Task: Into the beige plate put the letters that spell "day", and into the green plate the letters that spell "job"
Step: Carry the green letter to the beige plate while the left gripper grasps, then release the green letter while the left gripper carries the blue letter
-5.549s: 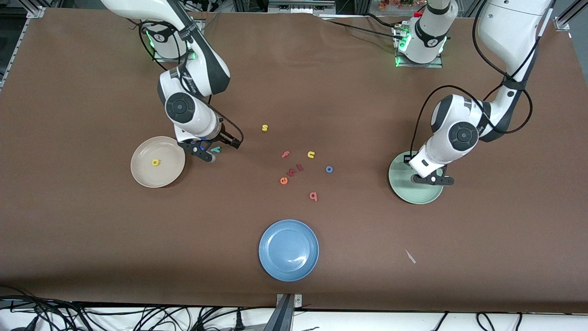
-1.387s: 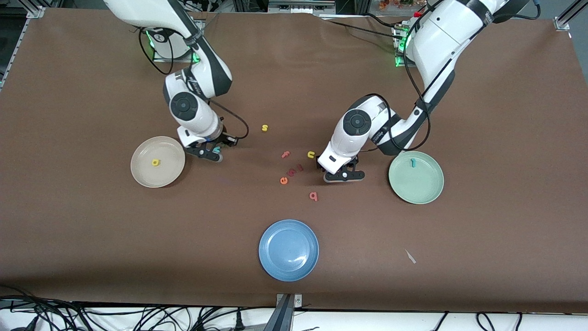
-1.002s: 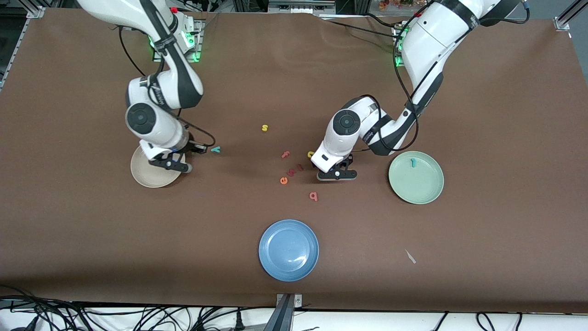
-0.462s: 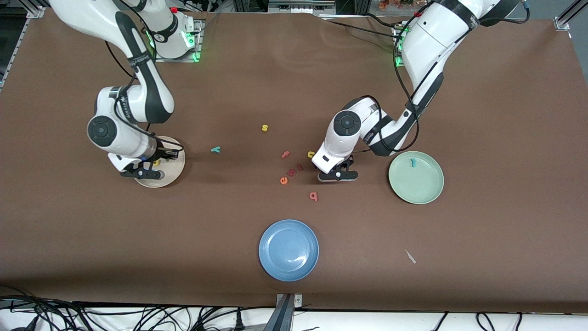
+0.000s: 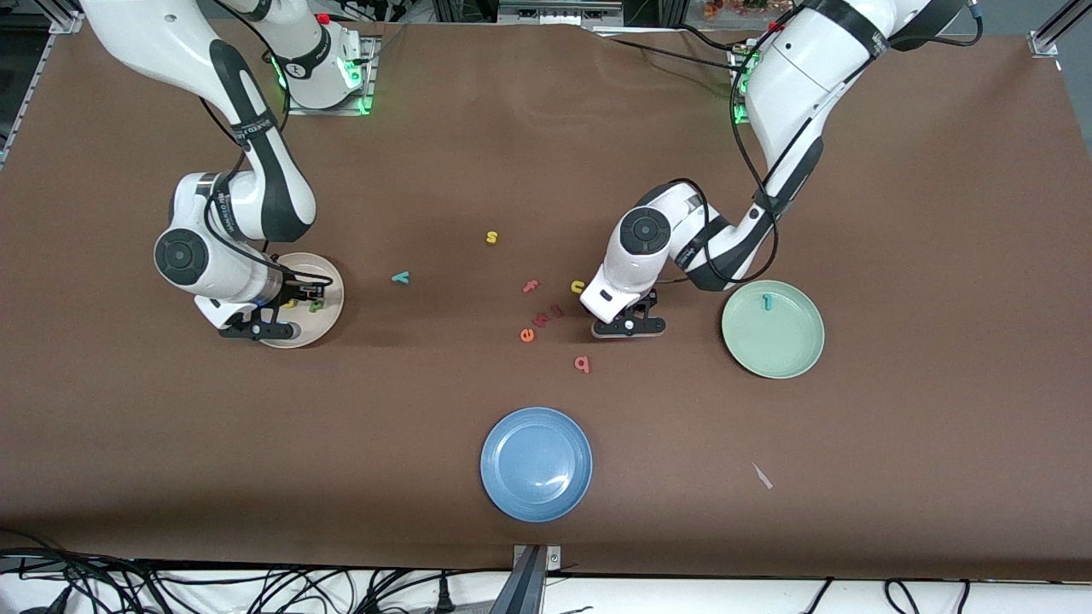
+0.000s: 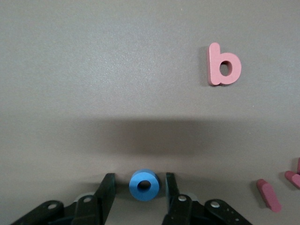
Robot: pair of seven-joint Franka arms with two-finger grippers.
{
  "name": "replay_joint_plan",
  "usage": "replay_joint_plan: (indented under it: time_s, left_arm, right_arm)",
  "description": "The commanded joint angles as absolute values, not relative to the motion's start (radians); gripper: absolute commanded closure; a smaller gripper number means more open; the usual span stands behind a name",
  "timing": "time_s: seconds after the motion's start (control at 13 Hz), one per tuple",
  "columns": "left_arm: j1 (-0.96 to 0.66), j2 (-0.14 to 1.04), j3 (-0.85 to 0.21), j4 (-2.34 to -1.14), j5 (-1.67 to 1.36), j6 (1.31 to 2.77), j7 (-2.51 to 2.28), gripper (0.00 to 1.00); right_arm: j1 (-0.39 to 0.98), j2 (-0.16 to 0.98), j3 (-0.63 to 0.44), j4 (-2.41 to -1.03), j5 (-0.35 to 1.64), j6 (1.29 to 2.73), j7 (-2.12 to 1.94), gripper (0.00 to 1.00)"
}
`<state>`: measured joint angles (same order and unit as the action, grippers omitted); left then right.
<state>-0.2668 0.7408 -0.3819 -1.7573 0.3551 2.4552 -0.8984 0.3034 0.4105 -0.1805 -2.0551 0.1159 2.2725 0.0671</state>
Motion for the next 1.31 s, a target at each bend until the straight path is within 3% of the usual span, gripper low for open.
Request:
replay_joint_plan:
  time_s: [0.0, 0.31, 0.54, 0.92, 1.23]
  left_arm:
    - [-0.278, 0.758, -0.373, -1.735, 0.397, 2.453, -0.917, 0.67]
    - [-0.27, 0.753, -0.374, -1.733, 0.463, 2.451, -0.92, 0.95]
    - [-0.264, 0.732, -0.376, -1.733, 0.463, 2.438, -0.92, 0.95]
    - [-0.229, 0.617, -0.382, -1.735, 0.46, 2.283, -0.843, 0.95]
    - [-0.14, 0.568, -0.396, -1.738, 0.448, 2.221, -0.652, 0.93]
  right_arm:
    - [0.307, 0.402, -0.158, -2.036, 0.129, 2.226, 0.11, 0.0]
    - [0.307, 0.4, -0.089, -2.036, 0.129, 2.223, 0.346, 0.0]
    - [0.307, 0.388, -0.077, -2.033, 0.127, 2.203, 0.491, 0.0]
    - [0.304, 0.403, -0.08, -1.922, 0.126, 2.085, 0.505, 0.0]
    - [0.328, 0.406, -0.078, -1.918, 0.126, 2.095, 0.734, 0.0]
